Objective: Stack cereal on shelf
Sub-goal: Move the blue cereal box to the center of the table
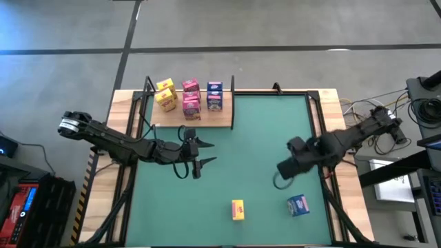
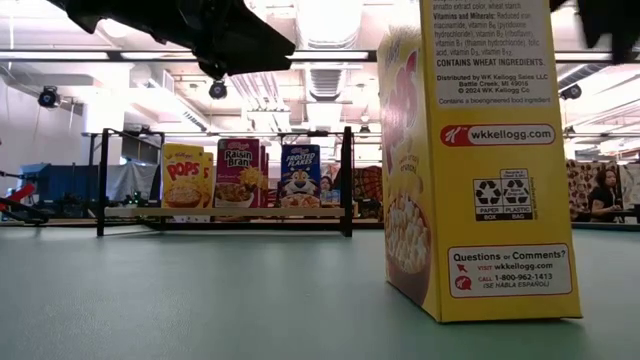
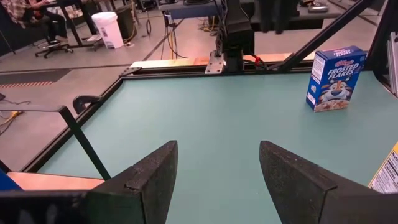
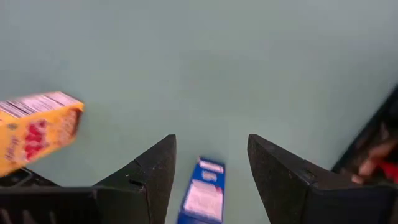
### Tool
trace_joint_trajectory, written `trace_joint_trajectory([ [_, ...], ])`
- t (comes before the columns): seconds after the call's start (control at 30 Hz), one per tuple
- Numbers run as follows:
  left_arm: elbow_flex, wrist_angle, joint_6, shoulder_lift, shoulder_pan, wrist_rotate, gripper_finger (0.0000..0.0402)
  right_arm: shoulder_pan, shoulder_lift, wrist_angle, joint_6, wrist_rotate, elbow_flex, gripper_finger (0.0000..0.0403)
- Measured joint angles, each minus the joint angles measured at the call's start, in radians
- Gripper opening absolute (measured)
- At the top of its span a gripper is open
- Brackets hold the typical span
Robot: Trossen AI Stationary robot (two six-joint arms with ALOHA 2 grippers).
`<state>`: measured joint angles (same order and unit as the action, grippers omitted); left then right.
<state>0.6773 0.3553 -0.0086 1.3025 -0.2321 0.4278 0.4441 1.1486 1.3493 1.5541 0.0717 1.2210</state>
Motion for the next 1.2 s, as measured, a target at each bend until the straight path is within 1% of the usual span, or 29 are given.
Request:
trace_joint_trajectory([
  [0.13, 0.000, 0.000, 0.000, 0.000, 0.000, 0.000, 0.0210, 0.125, 0.000, -0.002, 0.167, 0.000, -0.051, 0.0187],
  [0.27, 0.000, 0.000, 0.000, 0.000, 0.000, 0.000, 0.0210, 0.214, 0.015, -0.019, 0.304, -0.002, -0.092, 0.0187],
  [0.37, 0.000, 0.000, 0.000, 0.000, 0.000, 0.000, 0.0210, 0.263, 0.018, -0.083, 0.378, -0.019, -0.128, 0.0189],
  [0.47, 0.000, 0.000, -0.002, 0.000, 0.000, 0.000, 0.0210, 0.300, 0.018, -0.193, 0.423, -0.023, -0.167, 0.0200],
  [0.6, 0.000, 0.000, -0.004, 0.000, 0.000, 0.000, 0.0210, 0.327, 0.018, -0.290, 0.469, -0.045, -0.211, 0.0220],
  [0.8, 0.000, 0.000, -0.005, 0.000, 0.000, 0.000, 0.0210, 0.346, 0.018, -0.293, 0.531, -0.053, -0.230, 0.0245],
  [1.0, 0.000, -0.007, -0.005, 0.001, 0.000, 0.000, 0.0210, 0.357, 0.029, -0.374, 0.570, -0.077, -0.229, 0.0249],
  [1.2, 0.000, -0.018, -0.027, 0.002, 0.000, 0.000, 0.0210, 0.357, 0.102, -0.375, 0.562, -0.117, -0.221, 0.0249],
])
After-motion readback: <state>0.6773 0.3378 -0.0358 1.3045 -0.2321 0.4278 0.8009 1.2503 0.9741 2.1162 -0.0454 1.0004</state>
